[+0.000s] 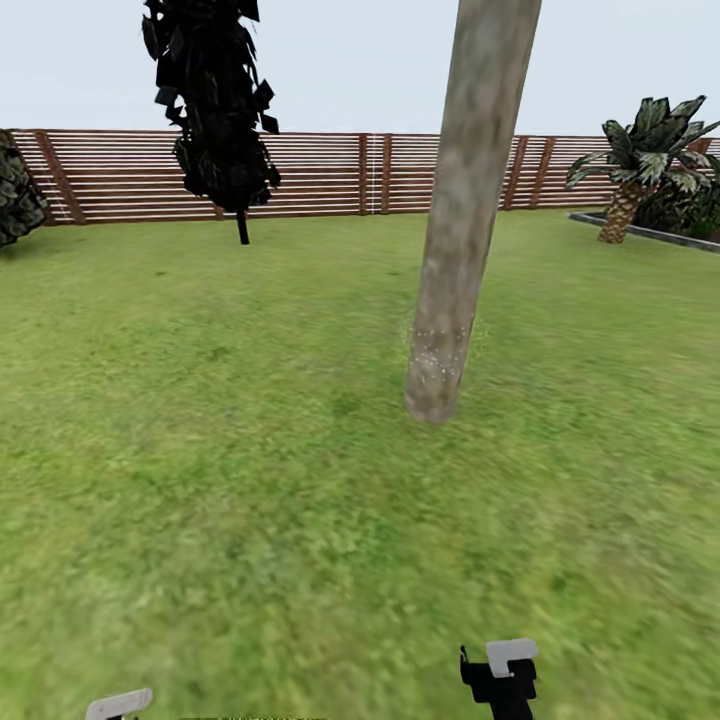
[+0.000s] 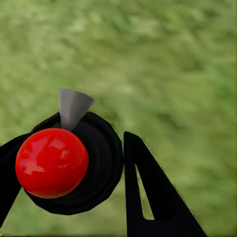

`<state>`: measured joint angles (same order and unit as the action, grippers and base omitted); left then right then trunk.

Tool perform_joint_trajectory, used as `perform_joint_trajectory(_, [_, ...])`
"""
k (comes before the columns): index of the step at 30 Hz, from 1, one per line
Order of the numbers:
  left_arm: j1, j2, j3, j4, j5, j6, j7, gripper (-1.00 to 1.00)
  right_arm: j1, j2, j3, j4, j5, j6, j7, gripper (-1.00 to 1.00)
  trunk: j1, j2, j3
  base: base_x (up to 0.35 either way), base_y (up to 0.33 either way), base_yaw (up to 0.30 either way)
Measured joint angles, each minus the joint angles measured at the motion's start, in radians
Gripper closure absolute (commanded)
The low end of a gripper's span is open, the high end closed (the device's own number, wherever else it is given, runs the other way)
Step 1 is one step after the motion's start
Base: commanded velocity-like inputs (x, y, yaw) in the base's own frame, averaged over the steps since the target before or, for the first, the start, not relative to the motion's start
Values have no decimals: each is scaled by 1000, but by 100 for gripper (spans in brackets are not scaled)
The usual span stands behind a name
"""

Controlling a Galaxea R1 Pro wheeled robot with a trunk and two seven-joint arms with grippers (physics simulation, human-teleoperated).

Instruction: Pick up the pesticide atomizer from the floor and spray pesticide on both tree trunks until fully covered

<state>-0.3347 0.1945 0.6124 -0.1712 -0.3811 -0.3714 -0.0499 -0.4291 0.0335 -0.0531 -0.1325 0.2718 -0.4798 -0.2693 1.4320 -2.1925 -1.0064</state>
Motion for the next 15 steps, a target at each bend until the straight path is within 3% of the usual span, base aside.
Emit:
perform_joint_trajectory(8, [0, 0, 0, 0, 0, 0, 0, 100, 0, -2, 0, 0, 3, 1, 5, -100, 0, 0, 0, 0, 0, 136])
perform_joint_trajectory(15, [0, 0, 0, 0, 0, 0, 0, 100, 0, -2, 0, 0, 5, 0, 4, -100, 0, 0, 2, 0, 0, 262])
